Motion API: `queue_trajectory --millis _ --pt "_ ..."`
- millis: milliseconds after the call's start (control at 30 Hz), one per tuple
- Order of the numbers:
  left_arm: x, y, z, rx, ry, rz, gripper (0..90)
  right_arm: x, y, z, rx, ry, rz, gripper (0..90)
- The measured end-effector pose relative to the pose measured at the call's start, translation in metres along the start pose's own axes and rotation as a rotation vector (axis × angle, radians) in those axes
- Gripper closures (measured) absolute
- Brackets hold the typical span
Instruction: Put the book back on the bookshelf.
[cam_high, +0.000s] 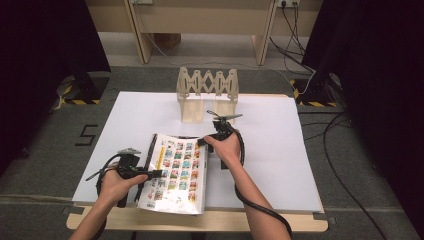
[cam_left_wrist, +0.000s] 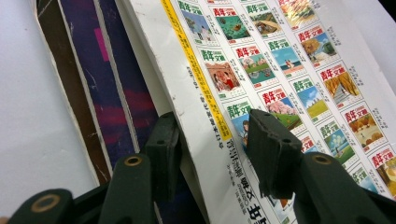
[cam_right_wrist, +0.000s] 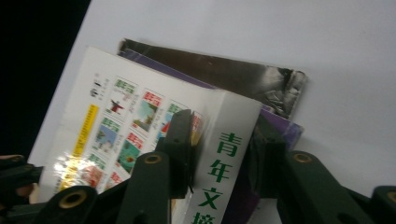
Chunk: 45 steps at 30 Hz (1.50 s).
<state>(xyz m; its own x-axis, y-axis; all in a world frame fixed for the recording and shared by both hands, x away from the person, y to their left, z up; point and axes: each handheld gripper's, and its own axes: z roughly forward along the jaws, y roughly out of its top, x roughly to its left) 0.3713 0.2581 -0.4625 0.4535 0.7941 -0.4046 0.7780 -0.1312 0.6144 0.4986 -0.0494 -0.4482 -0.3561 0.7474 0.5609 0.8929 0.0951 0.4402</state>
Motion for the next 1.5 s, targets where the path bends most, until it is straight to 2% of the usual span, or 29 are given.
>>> queue_trajectory --millis 67,167,233,300,400,567,733,900,1033,1300,1500 --pt "0.002 0.0 -0.001 0.001 -0.013 -0.003 54.3 0.005 0.002 -0.003 -0.008 0.021 0.012 68.4" --pt "0.004 -0.001 -0.002 -0.01 -0.02 -0.015 52.7 0.01 0.006 -0.007 -0.01 0.035 0.0 69.2" --pt "0.008 -0.002 -0.004 -0.028 0.032 0.016 48.4 0.013 0.007 -0.01 -0.018 0.048 -0.005 69.7" --pt "0.015 -0.001 -0.01 -0.068 0.037 -0.022 47.8 0.015 0.007 -0.014 -0.03 0.064 -0.007 70.2" --pt "0.022 0.002 -0.02 -0.134 0.075 -0.032 45.5 0.019 0.007 -0.019 -0.045 0.081 -0.009 70.9" --pt "0.029 0.006 -0.023 -0.186 0.146 -0.026 40.2 0.022 0.007 -0.026 -0.066 0.09 -0.015 71.5" --pt "0.039 0.009 -0.017 -0.237 0.242 -0.015 38.8 0.022 0.005 -0.036 -0.086 0.103 -0.004 72.1" --pt "0.046 0.011 -0.008 -0.254 0.272 -0.009 38.4 0.021 0.004 -0.047 -0.12 0.104 -0.004 72.7" --pt "0.05 0.011 -0.002 -0.254 0.273 0.003 38.2 0.022 0.001 -0.056 -0.148 0.108 -0.006 73.0" --pt "0.063 0.003 0.002 -0.276 0.307 0.015 38.2 0.024 -0.004 -0.07 -0.197 0.138 -0.009 73.6" --pt "0.069 -0.004 0.002 -0.28 0.339 0.016 38.2 0.025 -0.005 -0.08 -0.228 0.14 -0.025 74.0"
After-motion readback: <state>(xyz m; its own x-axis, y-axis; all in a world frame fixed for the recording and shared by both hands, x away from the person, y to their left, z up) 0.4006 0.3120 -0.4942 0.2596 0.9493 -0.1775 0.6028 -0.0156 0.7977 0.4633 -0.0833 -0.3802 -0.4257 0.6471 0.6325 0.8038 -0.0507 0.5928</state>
